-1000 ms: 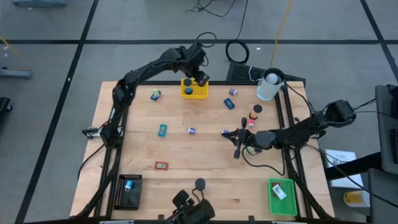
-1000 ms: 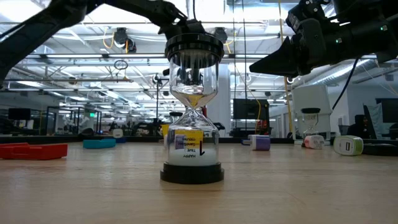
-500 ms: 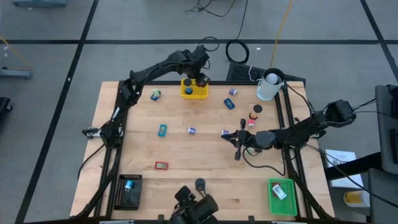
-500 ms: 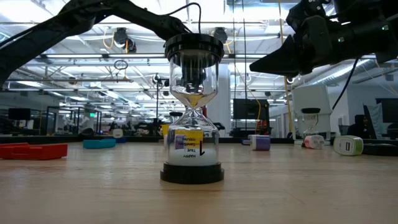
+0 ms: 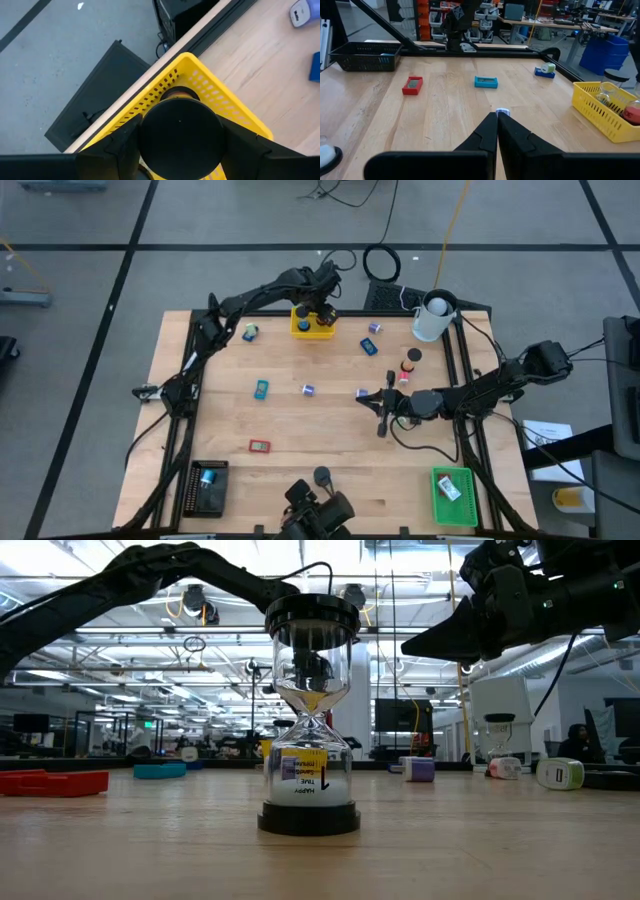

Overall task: Pick & Place Office items
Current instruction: Put the red hour glass into the yellow bin

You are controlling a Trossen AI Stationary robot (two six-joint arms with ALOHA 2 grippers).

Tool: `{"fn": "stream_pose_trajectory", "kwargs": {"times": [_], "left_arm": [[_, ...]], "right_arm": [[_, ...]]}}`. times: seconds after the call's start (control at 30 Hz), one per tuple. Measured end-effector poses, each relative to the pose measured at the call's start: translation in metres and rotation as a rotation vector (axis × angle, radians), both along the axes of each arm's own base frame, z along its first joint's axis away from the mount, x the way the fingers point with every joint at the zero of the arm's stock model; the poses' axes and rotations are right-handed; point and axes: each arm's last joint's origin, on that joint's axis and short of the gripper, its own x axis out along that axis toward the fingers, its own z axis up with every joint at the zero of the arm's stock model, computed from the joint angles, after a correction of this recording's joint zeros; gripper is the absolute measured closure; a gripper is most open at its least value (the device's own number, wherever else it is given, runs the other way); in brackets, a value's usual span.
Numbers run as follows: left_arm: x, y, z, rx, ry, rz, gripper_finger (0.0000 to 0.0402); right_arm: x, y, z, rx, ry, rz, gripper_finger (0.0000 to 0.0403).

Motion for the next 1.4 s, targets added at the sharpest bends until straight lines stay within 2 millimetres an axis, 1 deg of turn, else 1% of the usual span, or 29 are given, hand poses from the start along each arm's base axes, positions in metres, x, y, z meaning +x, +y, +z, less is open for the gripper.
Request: {"fn": "stream_pose_trajectory", "kwargs": {"times": [0.2,0.37,0.5,0.63,0.73,0.97,1.17,1.4], "left_arm": [[-0.001,-0.001,-0.001,0.001,0.016,0.009,0.0169],[0.002,-0.002,-0.006,0.007,0.006,0.006,0.0185],[0.003,-0.002,-0.015,0.002,0.009,0.004,0.0185],[0.001,-0.002,-0.021,-0.007,0.020,0.005,0.0165],[0.001,-0.002,-0.022,-0.005,0.024,-0.001,0.0160],[0.004,-0.003,-0.021,0.011,0.009,-0.015,0.0165],[0.003,-0.003,-0.020,0.008,0.013,-0.025,0.0147],[0.003,-0.004,-0.013,0.005,-0.001,-0.029,0.0125]], "right_arm": [[0.000,0.000,0.000,0.000,0.000,0.000,0.0394],[0.000,0.000,0.000,0.000,0.000,0.000,0.0394],[0.000,0.000,0.000,0.000,0.000,0.000,0.0394],[0.000,0.000,0.000,0.000,0.000,0.000,0.0394],[0.000,0.000,0.000,0.000,0.000,0.000,0.0394],[0.000,0.000,0.000,0.000,0.000,0.000,0.0394],[0.000,0.000,0.000,0.000,0.000,0.000,0.0394],[0.000,0.000,0.000,0.000,0.000,0.000,0.0394]]}}
